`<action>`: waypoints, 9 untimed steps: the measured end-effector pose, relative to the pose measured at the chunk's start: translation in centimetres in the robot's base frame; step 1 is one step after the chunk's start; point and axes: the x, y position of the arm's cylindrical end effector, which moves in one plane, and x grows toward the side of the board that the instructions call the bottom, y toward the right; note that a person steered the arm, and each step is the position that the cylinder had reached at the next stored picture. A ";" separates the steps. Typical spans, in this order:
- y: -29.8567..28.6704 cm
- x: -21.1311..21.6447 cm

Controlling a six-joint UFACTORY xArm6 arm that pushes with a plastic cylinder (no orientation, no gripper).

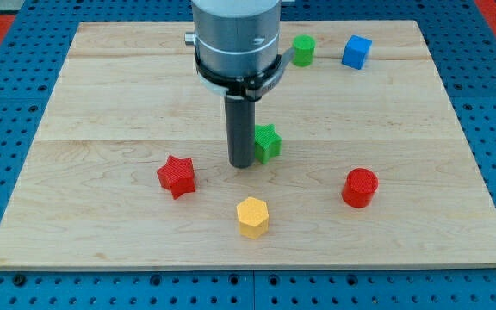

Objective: Push yellow heart towards red star

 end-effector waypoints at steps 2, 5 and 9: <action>-2.2 -2.6; 5.6 -14.3; -0.6 -19.7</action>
